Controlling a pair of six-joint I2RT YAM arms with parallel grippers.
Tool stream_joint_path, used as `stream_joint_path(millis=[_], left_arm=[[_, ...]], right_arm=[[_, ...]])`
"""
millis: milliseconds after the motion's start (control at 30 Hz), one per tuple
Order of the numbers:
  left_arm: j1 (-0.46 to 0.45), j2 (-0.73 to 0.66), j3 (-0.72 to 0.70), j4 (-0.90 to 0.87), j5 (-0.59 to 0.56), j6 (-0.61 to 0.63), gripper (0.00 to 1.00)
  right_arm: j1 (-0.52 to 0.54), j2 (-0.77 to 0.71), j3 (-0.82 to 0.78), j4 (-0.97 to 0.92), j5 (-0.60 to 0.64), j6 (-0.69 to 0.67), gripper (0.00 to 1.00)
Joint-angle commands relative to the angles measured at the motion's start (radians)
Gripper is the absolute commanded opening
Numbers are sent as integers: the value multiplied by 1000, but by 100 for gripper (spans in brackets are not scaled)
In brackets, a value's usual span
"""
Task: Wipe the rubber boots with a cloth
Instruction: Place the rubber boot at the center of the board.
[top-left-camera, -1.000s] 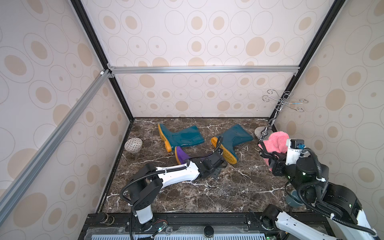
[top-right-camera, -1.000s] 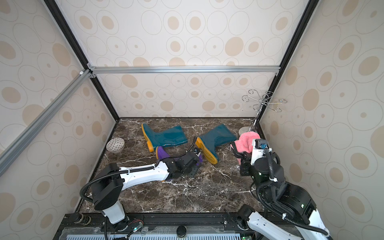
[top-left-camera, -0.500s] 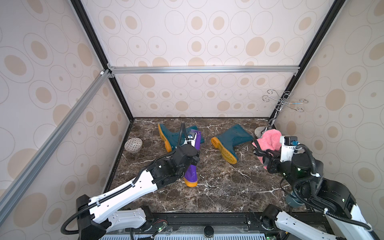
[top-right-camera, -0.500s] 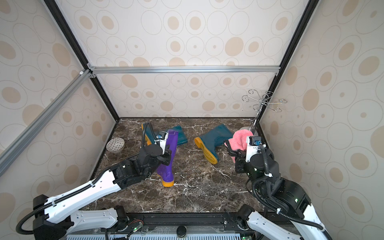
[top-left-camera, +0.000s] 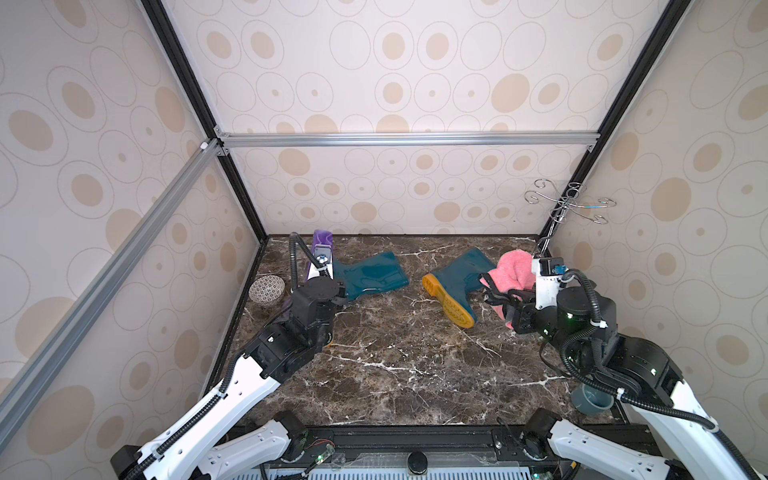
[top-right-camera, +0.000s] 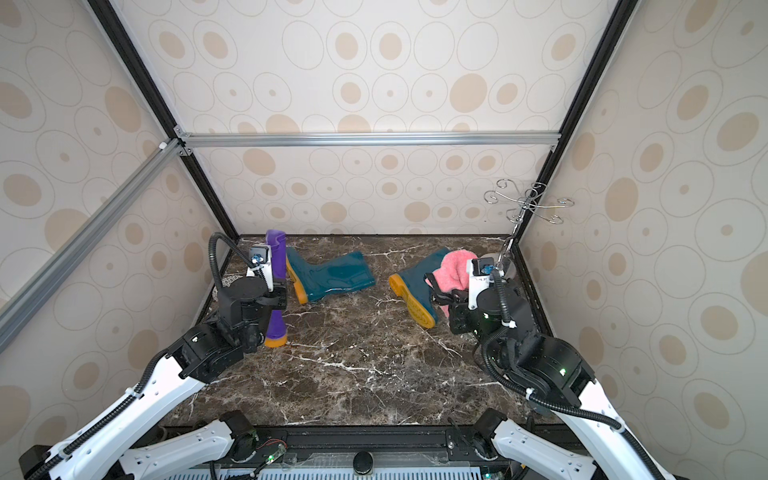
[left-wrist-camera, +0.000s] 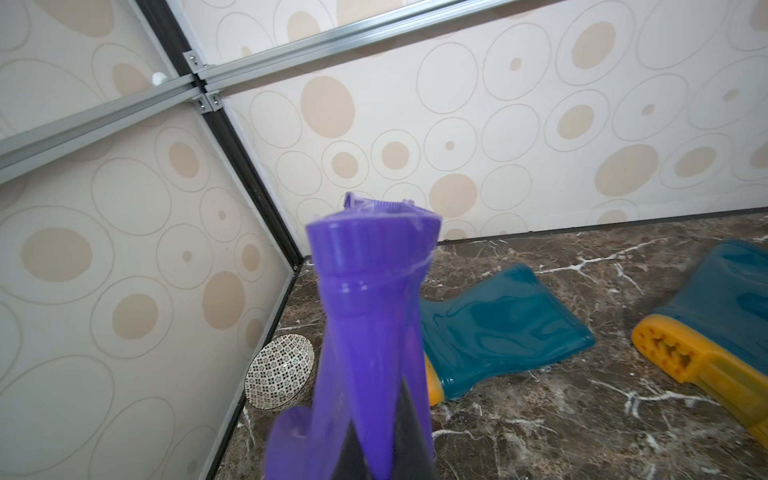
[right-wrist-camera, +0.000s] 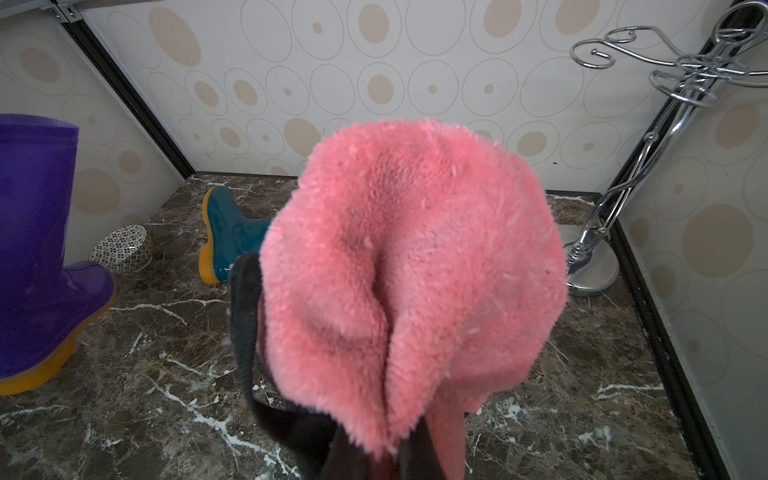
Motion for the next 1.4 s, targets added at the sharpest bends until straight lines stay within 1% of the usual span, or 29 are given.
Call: stream_joint_path(millis=[0, 100, 167, 233, 300, 400, 500, 567, 633, 700, 767, 833, 933, 1033, 1100, 1167, 1233, 1300, 1367], left_arm=[[12, -62, -127, 88, -57, -75, 0], [19, -124, -285, 126, -50, -223, 0], [18, -163, -350, 145, -19, -300, 0], [19, -209, -386, 142, -24, -368, 0], [19, -272, -418, 182, -22, -371, 0], [19, -333, -446, 199, -34, -393, 0], [17, -346, -480, 187, 3, -440, 0], [18, -333, -493, 186, 12, -445, 0], [18, -321, -497, 205, -8, -425, 0], [17, -318, -494, 299, 4, -324, 0], [17, -311, -465, 367, 14, -243, 0], [17, -292, -435, 447, 40, -136, 0], [18, -252, -392, 520, 57, -8, 0], [17, -227, -394, 580, 64, 64, 0], [19, -235, -439, 659, 61, 92, 0], [18, -241, -466, 658, 28, 57, 0], [17, -242, -491, 600, -1, -47, 0], [12, -240, -508, 498, -39, -178, 0], [13, -248, -519, 419, -74, -251, 0]], right_arm=[[0, 1, 0, 40, -34, 12, 0], [0, -3, -24, 58, -56, 21, 0], [0, -8, -29, 62, -67, 25, 0], [0, -11, -35, 63, -67, 25, 0], [1, -12, -37, 60, -66, 23, 0], [-1, -14, -48, 64, -72, 23, 0], [0, -21, -65, 73, -70, 25, 0], [-1, -25, -77, 82, -69, 26, 0], [0, -22, -83, 87, -70, 28, 0], [0, -16, -83, 90, -73, 27, 0], [0, -8, -81, 90, -73, 26, 0], [-1, -3, -80, 93, -75, 26, 0], [0, 1, -83, 97, -76, 27, 0], [0, -1, -90, 102, -78, 32, 0], [1, -5, -99, 109, -77, 35, 0], [-1, -6, -106, 115, -79, 38, 0], [1, -5, -109, 111, -84, 37, 0], [1, -12, -119, 112, -88, 43, 0], [0, -23, -134, 116, -93, 49, 0]])
